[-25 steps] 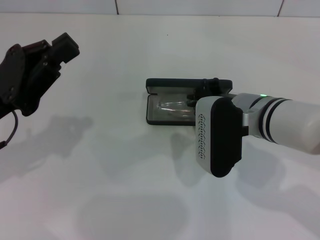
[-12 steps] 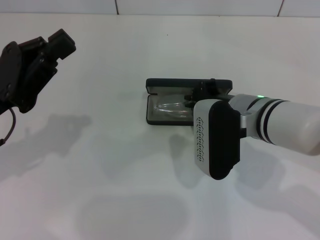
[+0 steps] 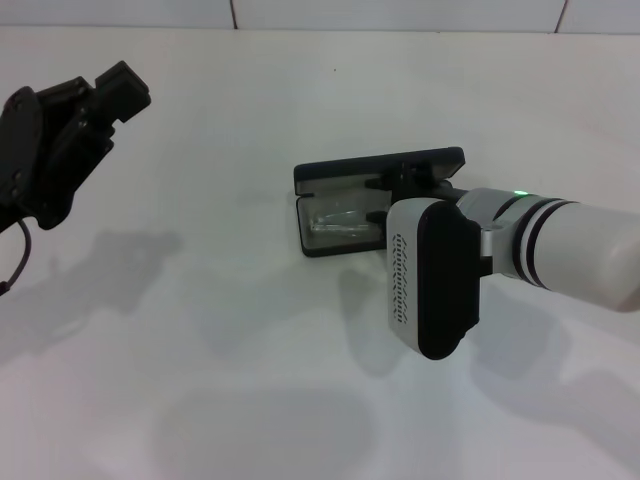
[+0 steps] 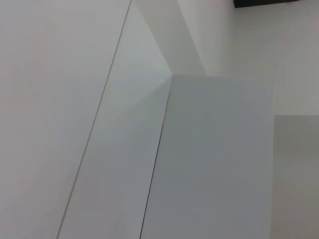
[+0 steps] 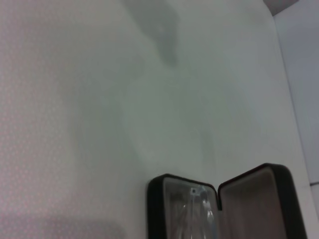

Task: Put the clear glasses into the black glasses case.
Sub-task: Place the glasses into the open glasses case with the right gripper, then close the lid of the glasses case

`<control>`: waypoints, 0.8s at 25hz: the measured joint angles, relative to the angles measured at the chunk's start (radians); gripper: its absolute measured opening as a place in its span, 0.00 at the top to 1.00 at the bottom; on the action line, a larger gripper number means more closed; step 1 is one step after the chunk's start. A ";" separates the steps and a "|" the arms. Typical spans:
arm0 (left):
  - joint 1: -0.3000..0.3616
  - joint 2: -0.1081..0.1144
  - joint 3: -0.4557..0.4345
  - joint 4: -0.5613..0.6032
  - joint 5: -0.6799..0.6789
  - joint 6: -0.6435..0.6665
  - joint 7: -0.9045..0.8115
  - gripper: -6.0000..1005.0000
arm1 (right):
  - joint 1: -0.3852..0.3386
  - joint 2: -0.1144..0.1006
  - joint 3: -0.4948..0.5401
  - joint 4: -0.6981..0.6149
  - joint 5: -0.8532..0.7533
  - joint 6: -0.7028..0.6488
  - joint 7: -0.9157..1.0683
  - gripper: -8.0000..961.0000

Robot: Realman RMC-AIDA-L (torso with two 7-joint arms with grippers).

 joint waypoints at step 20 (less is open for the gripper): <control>0.018 0.000 0.000 0.000 0.000 0.011 0.010 0.94 | -0.188 -0.001 -0.043 -0.221 -0.006 -0.028 0.002 0.66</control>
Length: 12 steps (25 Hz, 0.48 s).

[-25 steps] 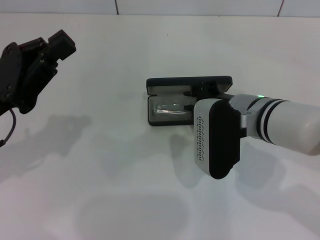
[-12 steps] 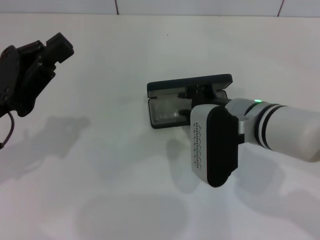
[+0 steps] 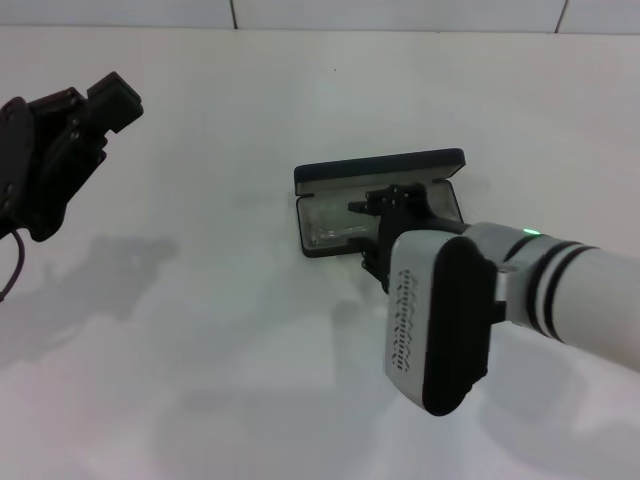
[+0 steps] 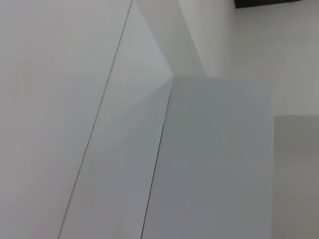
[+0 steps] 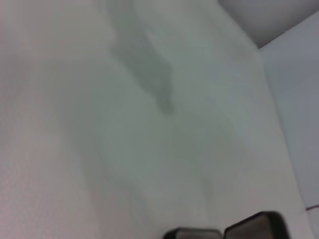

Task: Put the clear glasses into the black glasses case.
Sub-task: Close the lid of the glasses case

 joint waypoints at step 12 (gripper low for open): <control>-0.047 0.036 -0.001 0.024 -0.001 -0.007 -0.002 0.94 | -0.202 -0.049 0.257 -0.335 0.474 -0.167 -0.007 0.66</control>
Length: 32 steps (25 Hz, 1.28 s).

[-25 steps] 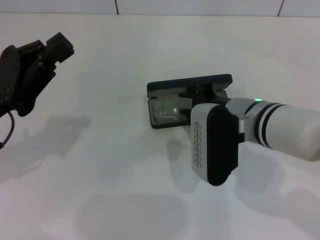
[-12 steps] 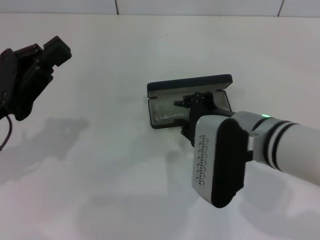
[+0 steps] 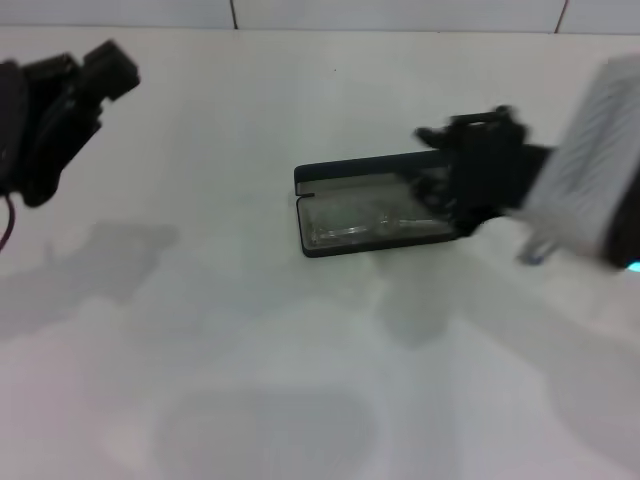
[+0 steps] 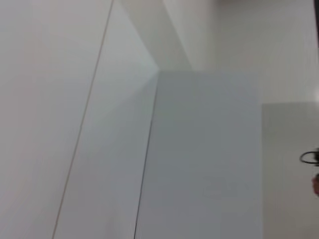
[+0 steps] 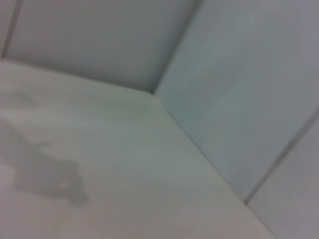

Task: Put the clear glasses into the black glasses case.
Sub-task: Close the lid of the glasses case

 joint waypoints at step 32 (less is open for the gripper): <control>-0.469 -0.129 0.007 0.038 0.706 -0.776 -0.306 0.85 | -0.086 0.016 1.018 0.551 0.991 -0.788 -0.547 0.66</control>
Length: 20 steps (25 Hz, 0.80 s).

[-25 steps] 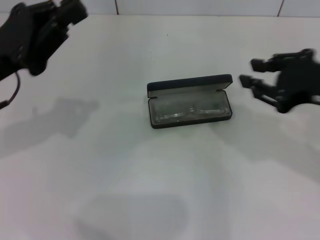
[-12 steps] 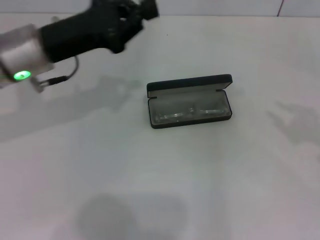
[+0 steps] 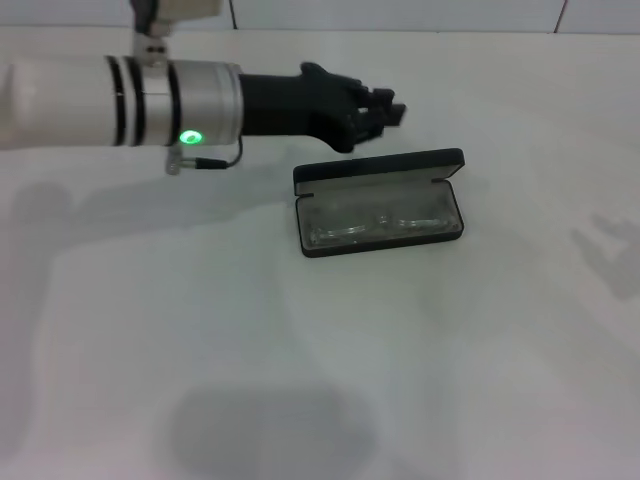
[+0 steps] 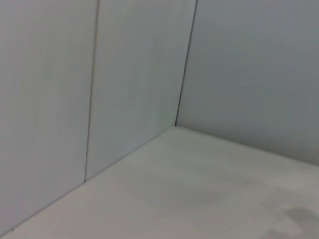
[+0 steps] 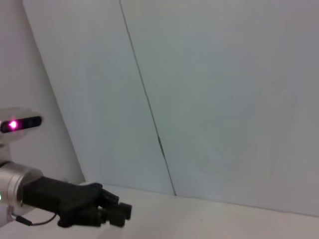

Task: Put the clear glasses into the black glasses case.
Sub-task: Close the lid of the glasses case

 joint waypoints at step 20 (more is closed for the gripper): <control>-0.037 -0.016 0.100 -0.065 0.040 -0.167 -0.014 0.75 | 0.064 0.000 0.004 0.108 0.001 0.010 -0.048 0.66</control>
